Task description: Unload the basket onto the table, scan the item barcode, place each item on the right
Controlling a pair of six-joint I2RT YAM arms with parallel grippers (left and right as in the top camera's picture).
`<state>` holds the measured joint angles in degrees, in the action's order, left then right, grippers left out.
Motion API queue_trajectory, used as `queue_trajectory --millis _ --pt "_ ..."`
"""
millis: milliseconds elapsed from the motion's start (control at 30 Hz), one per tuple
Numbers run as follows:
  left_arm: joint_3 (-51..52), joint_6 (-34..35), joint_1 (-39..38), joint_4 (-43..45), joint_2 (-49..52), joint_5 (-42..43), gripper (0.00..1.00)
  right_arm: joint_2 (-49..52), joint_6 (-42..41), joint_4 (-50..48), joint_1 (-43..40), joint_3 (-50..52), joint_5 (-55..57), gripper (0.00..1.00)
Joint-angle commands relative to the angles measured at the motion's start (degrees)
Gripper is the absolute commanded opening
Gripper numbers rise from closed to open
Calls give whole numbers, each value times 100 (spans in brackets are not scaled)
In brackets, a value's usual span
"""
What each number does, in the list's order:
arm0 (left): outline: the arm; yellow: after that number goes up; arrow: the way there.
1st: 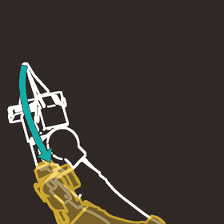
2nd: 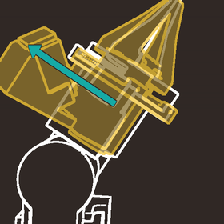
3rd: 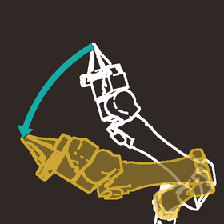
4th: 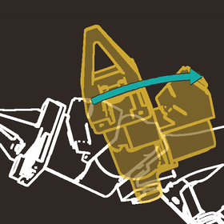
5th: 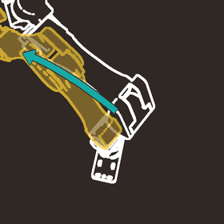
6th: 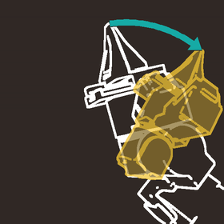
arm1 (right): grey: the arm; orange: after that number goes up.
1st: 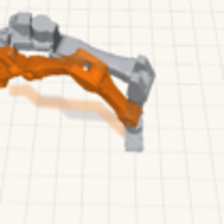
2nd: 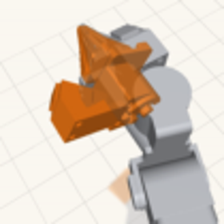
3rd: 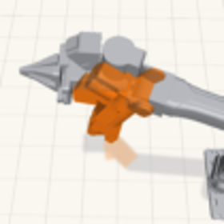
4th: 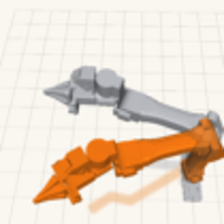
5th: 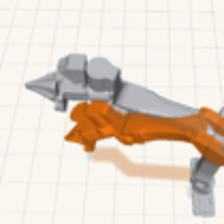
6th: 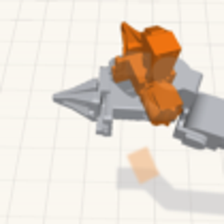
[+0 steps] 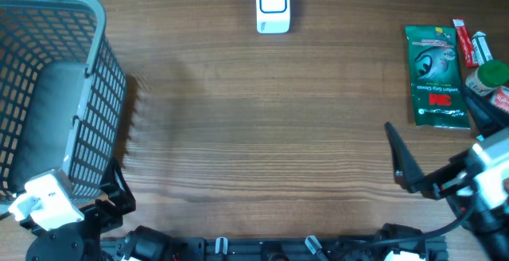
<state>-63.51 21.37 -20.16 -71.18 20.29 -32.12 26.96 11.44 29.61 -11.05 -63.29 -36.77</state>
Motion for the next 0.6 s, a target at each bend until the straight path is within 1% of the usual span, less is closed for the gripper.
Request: queue_trajectory --millis 0,133,167,200,267,300,433,567 --pt "13 13 -24 13 -20 -50 100 -1121 52 -1012 24 1602 140 100" --pt "13 11 -24 13 -20 -50 100 -2168 50 -2570 55 3390 151 100" --pt "13 11 -24 13 -20 -52 100 -2269 15 -2693 109 3600 247 100" --pt "13 11 -24 13 -20 -52 100 -2398 -197 -2780 221 3845 525 100" --pt "13 11 -24 13 -20 -52 100 -2555 -702 -2787 413 4146 1198 100" --pt "13 13 -24 13 -20 -50 100 -2653 -1060 -2903 575 4472 1797 100" --pt "13 11 -24 13 -20 -50 100 -2675 -1165 -3449 634 5069 2135 100" --pt "13 11 -24 13 -20 -50 100 -2677 -1189 -3950 638 5657 2184 100"
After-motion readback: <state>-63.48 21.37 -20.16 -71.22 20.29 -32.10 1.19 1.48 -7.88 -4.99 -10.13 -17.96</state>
